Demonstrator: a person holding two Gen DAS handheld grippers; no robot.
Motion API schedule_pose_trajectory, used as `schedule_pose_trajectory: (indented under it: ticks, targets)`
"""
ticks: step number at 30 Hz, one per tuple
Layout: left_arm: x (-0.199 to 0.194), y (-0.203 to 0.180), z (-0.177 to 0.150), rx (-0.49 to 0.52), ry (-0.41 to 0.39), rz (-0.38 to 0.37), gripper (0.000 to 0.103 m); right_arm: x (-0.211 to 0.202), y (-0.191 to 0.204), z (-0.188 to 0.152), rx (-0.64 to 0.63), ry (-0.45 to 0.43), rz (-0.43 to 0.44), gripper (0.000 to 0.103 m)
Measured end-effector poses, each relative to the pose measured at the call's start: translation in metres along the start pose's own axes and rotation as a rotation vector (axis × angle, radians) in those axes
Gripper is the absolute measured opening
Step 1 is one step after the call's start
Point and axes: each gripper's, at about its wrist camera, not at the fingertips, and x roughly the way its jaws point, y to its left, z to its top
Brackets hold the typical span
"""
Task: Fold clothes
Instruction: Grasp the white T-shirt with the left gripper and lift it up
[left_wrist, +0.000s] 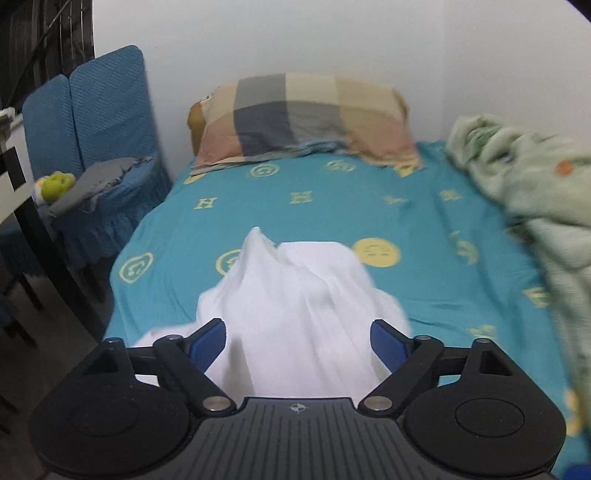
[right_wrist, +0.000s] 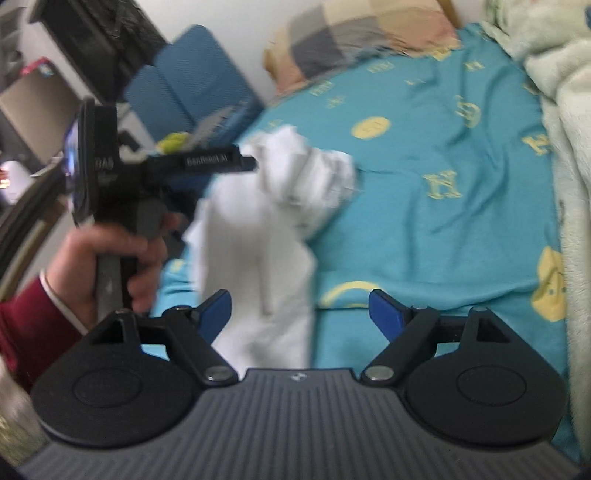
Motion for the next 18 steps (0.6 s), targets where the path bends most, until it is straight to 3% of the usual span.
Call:
schedule_pose_trajectory:
  ticks: [1,5,6,9,13,18]
  targets:
    - [0.013,-0.001,0.003,-0.003,0.010,0.018,0.071,0.008,-0.008,0.001,0.011,0.013,-0.011,0.084]
    - [0.033,0.014,0.009,-0.091,0.011,0.013,0.013,0.030,-0.029,0.007,0.065,0.018,-0.037,0.083]
    - [0.025,0.018,0.009,-0.118,-0.015,0.003,0.009,0.033,-0.032,0.010,0.066,0.002,-0.039,0.083]
    - [-0.012,0.029,0.008,-0.172,-0.115,-0.061,0.006,0.032,-0.037,0.016,0.054,-0.069,-0.059,0.083]
    - [-0.094,0.023,-0.004,-0.079,-0.277,-0.215,0.006,0.015,-0.036,0.020,0.034,-0.158,-0.081,0.083]
    - [-0.189,0.000,-0.040,0.031,-0.304,-0.485,0.006,-0.014,-0.031,0.022,0.013,-0.253,-0.111,0.083]
